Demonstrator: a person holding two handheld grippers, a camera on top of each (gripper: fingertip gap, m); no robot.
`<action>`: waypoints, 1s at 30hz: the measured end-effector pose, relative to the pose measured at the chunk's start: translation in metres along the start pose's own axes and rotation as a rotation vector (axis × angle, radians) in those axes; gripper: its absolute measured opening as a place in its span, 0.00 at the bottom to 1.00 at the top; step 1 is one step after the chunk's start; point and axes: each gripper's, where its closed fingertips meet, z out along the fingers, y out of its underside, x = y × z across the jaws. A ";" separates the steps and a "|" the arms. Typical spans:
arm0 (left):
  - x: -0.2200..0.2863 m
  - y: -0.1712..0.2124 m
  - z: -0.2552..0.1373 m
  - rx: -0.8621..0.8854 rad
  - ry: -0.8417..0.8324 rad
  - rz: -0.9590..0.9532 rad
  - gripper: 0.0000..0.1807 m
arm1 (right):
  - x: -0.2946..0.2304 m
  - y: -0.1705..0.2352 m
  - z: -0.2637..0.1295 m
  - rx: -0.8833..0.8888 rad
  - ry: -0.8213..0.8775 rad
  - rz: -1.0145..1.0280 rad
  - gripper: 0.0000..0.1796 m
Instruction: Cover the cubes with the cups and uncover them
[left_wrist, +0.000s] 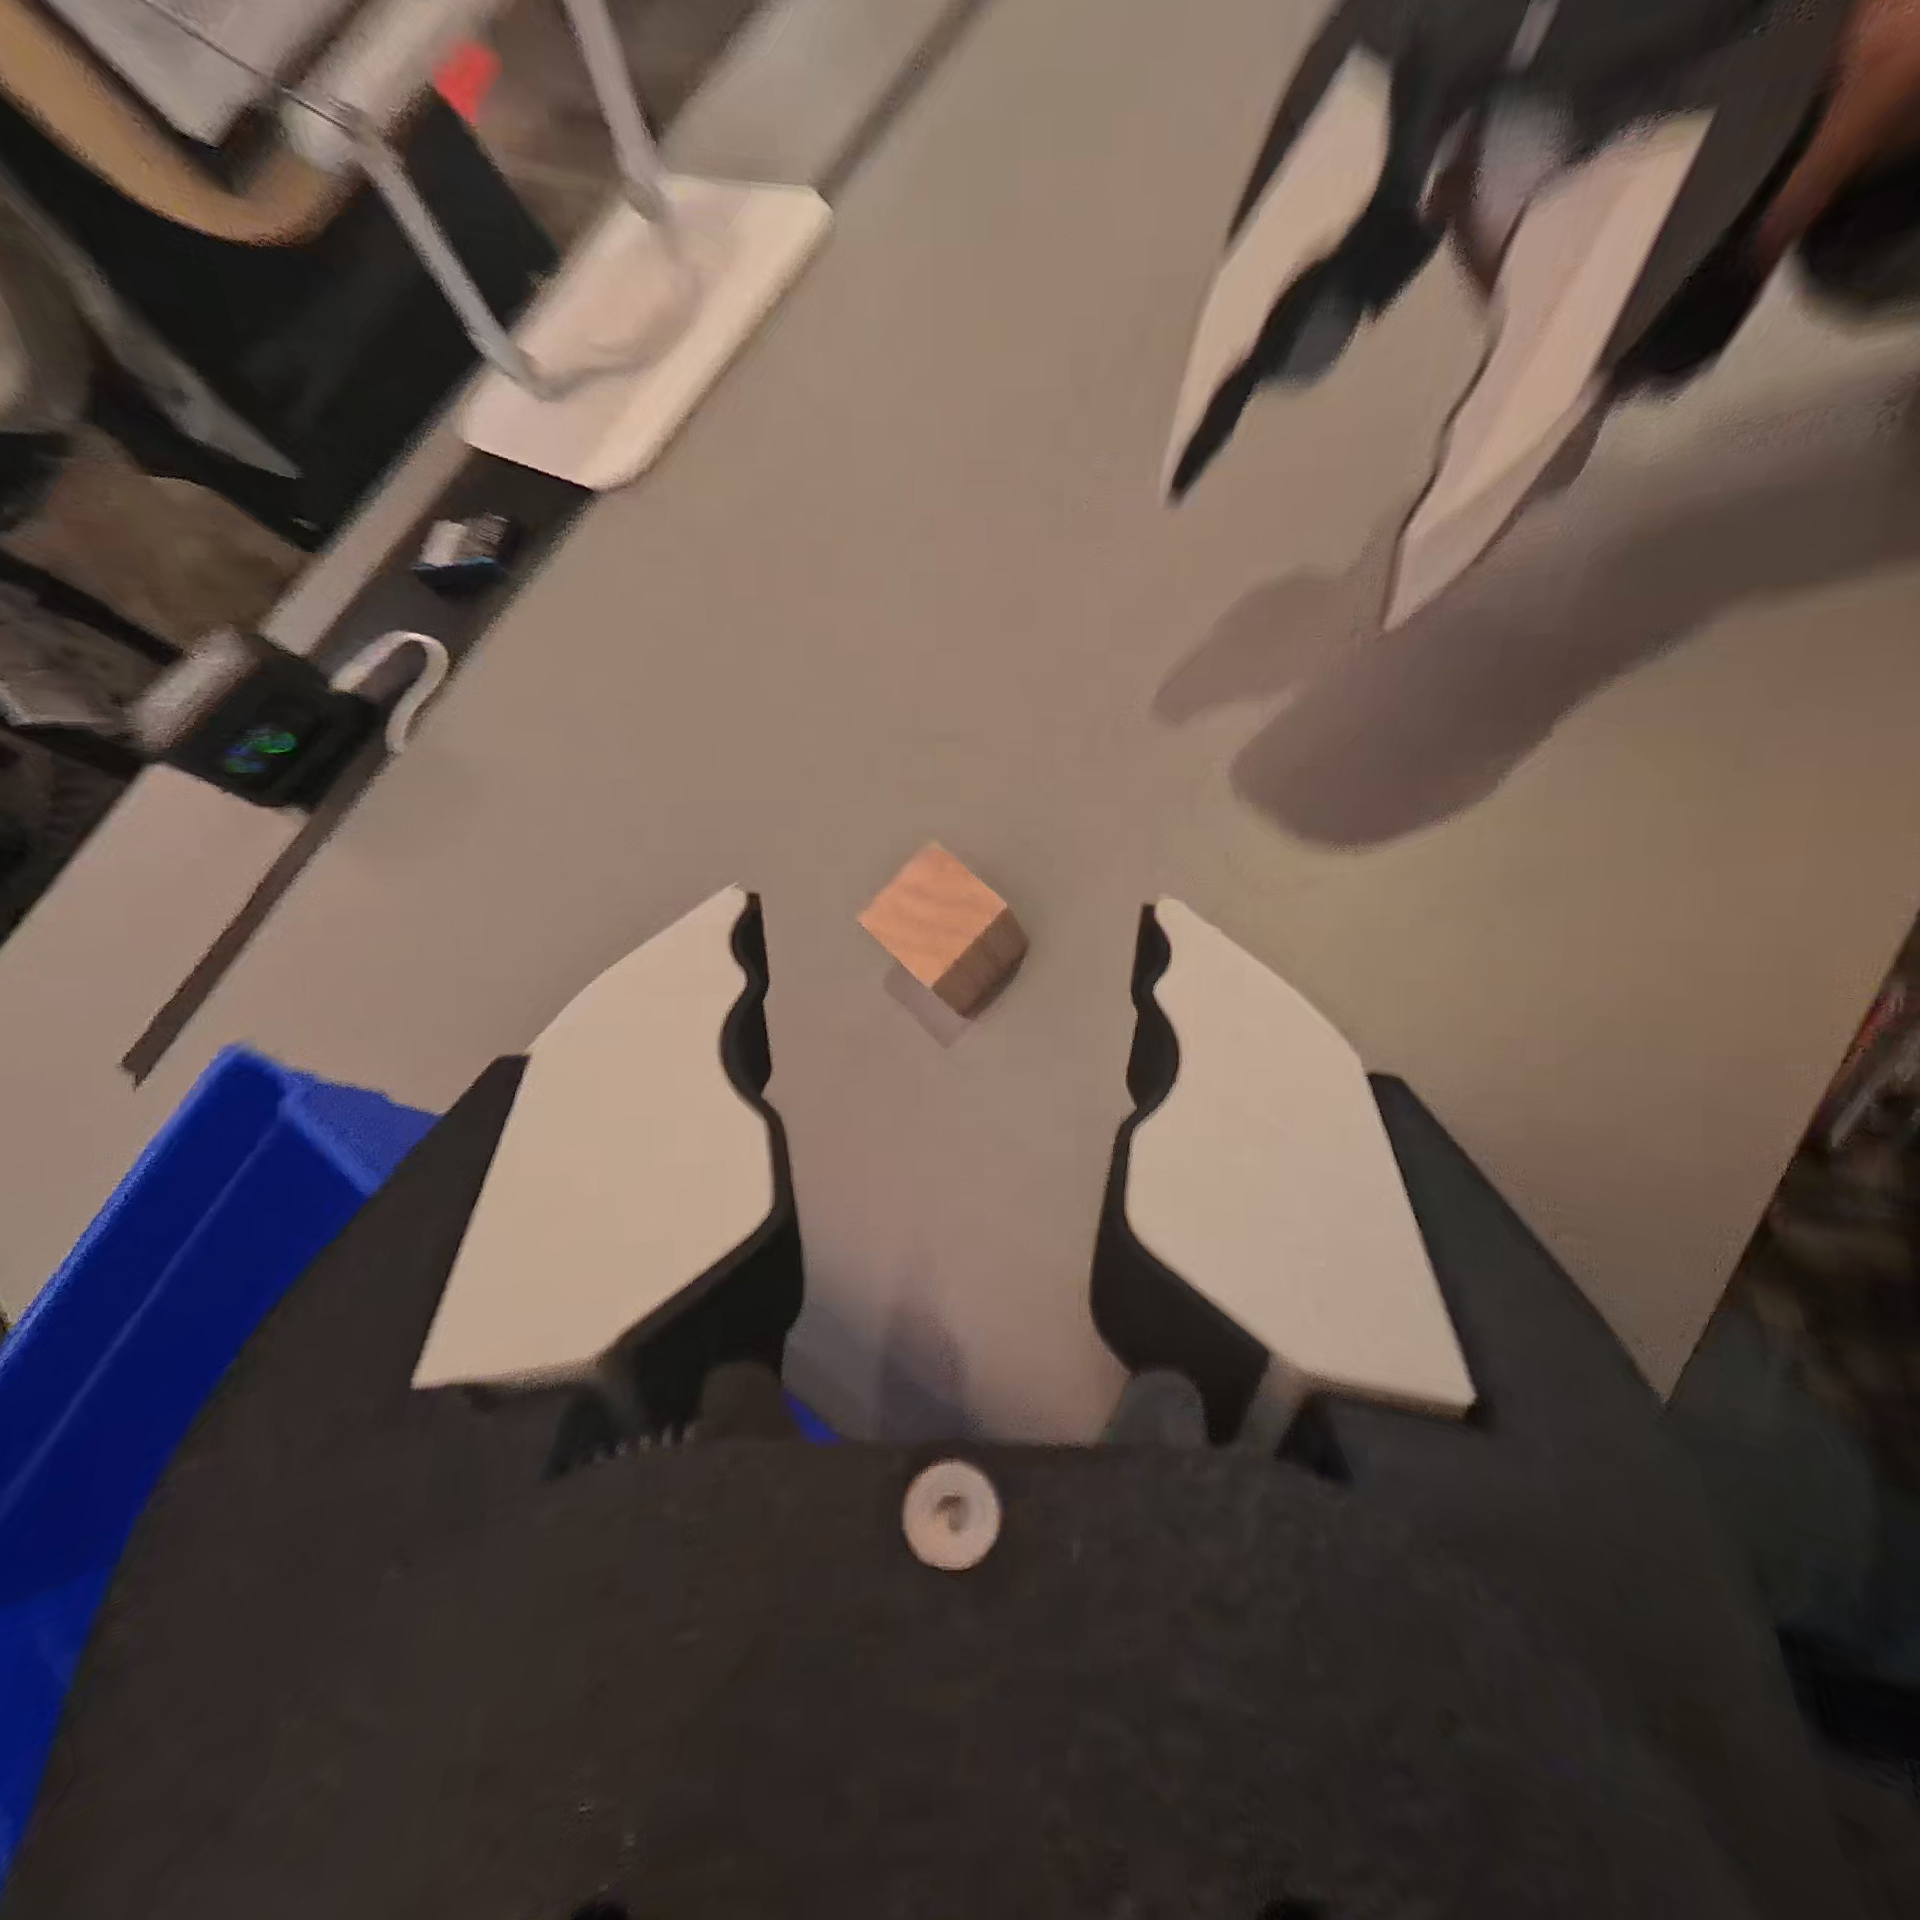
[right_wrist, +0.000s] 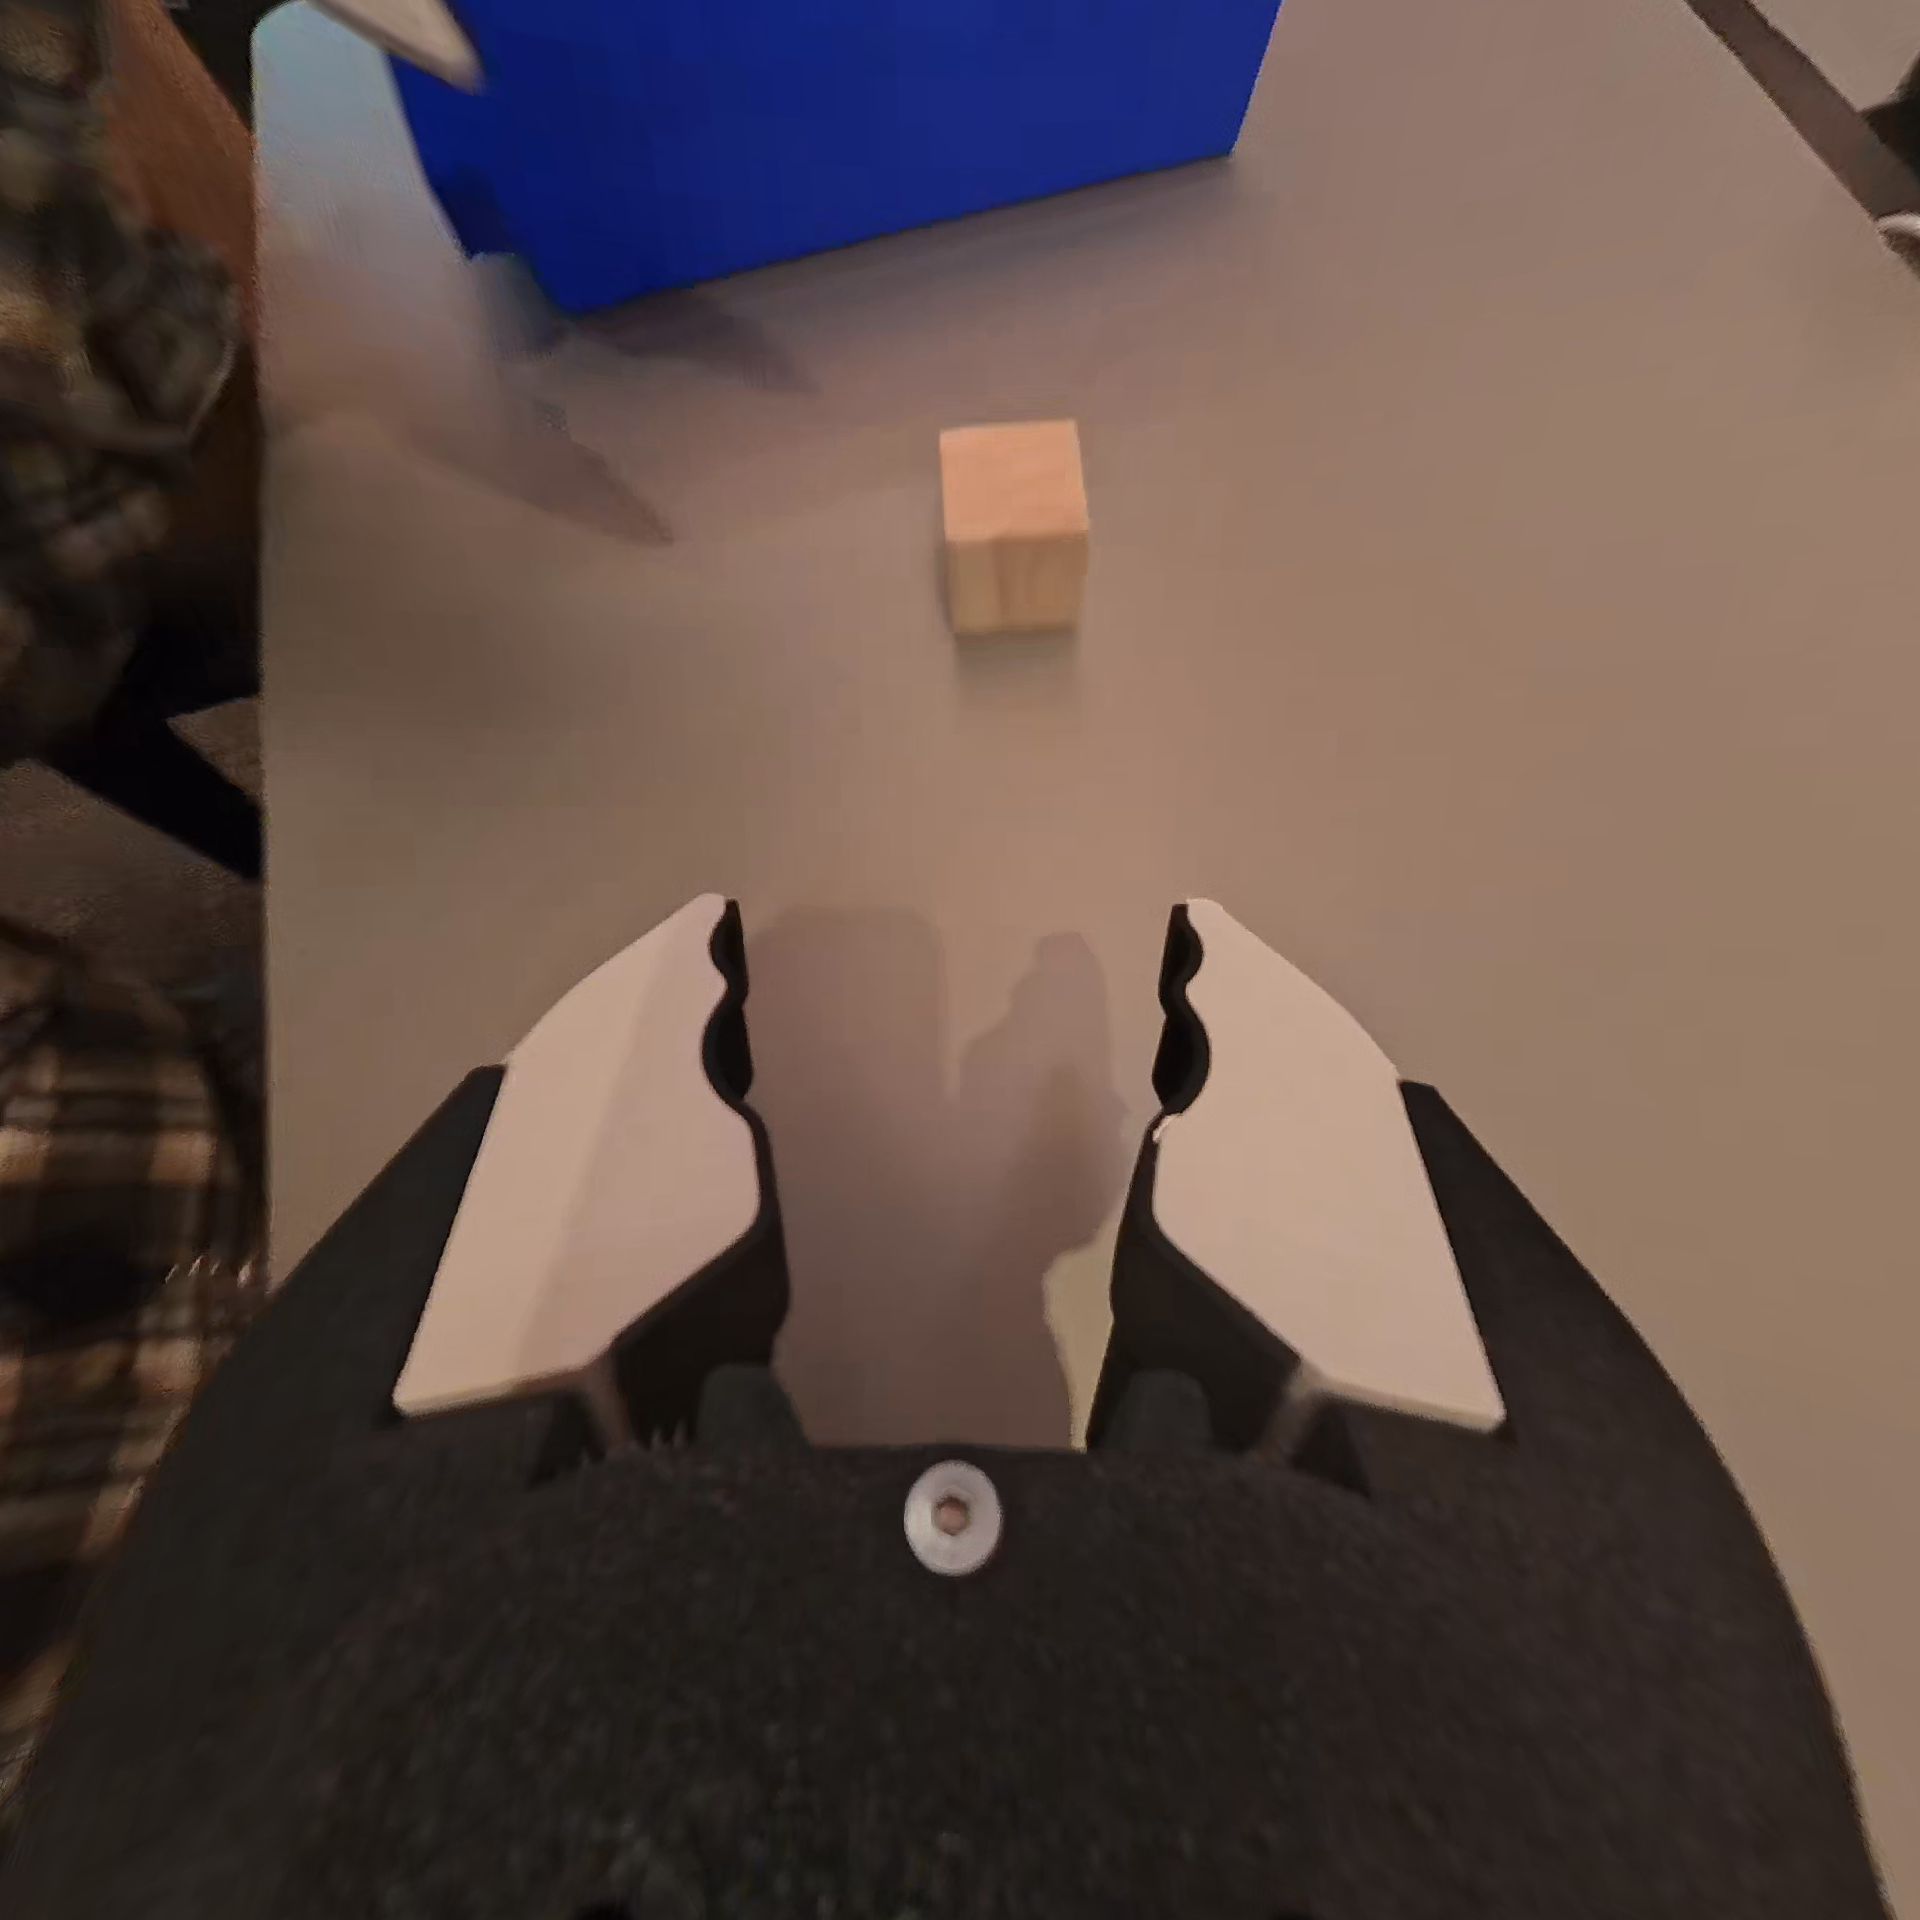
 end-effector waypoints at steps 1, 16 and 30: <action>0.004 0.008 0.012 -0.073 0.055 0.058 0.37 | -0.005 0.009 -0.014 0.002 -0.001 -0.008 0.42; -0.010 0.089 0.118 -0.682 0.420 0.349 0.32 | -0.035 0.095 -0.122 0.117 0.092 0.092 0.42; 0.135 -0.141 0.112 0.217 0.612 0.068 0.25 | -0.019 0.039 -0.171 0.491 0.047 0.028 0.35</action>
